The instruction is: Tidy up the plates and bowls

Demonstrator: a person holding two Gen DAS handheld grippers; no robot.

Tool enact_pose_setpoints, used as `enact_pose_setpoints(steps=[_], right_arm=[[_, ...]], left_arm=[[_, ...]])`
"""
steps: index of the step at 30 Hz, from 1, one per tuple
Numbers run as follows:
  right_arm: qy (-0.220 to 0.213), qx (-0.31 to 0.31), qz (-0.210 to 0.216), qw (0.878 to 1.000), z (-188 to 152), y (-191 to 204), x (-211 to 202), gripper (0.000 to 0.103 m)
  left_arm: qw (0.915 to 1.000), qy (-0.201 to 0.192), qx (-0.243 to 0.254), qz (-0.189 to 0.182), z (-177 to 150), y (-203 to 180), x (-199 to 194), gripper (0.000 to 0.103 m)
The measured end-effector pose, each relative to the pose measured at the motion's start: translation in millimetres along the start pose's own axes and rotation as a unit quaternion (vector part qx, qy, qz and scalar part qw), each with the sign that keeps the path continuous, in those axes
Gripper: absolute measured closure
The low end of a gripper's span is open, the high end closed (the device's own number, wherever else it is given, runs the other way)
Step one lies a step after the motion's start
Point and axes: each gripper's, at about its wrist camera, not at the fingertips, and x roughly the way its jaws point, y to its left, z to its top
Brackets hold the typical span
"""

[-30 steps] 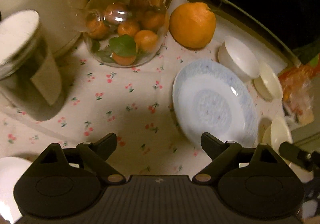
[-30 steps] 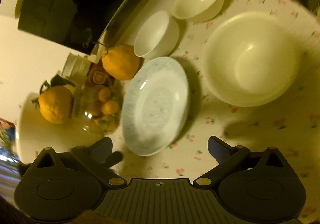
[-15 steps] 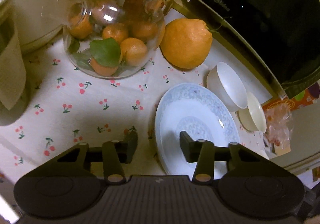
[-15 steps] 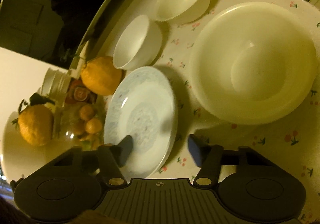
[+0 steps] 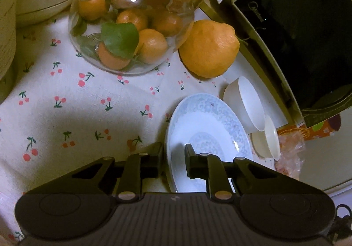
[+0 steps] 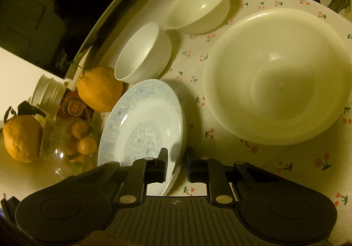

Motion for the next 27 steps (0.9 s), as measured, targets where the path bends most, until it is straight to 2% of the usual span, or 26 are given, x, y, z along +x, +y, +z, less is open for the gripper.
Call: enact_pose_setpoints(steps=[8, 19, 27], right_arm=[[-0.006, -0.024, -0.007, 1.0, -3, 5, -7, 0.09], [-0.003, -0.047, -0.005, 0.999, -12, 6, -33, 0.089], [0.013, -0.076, -0.024, 0.997, -34, -1, -49, 0.089]], left_arm=[[0.9953, -0.02, 0.084, 0.044, -10, -19, -8, 0.093], [0.9884, -0.007, 0.142, 0.054, -25, -29, -30, 0.094], [0.9817, 0.017, 0.18, 0.059, -39, -34, -40, 0.094]])
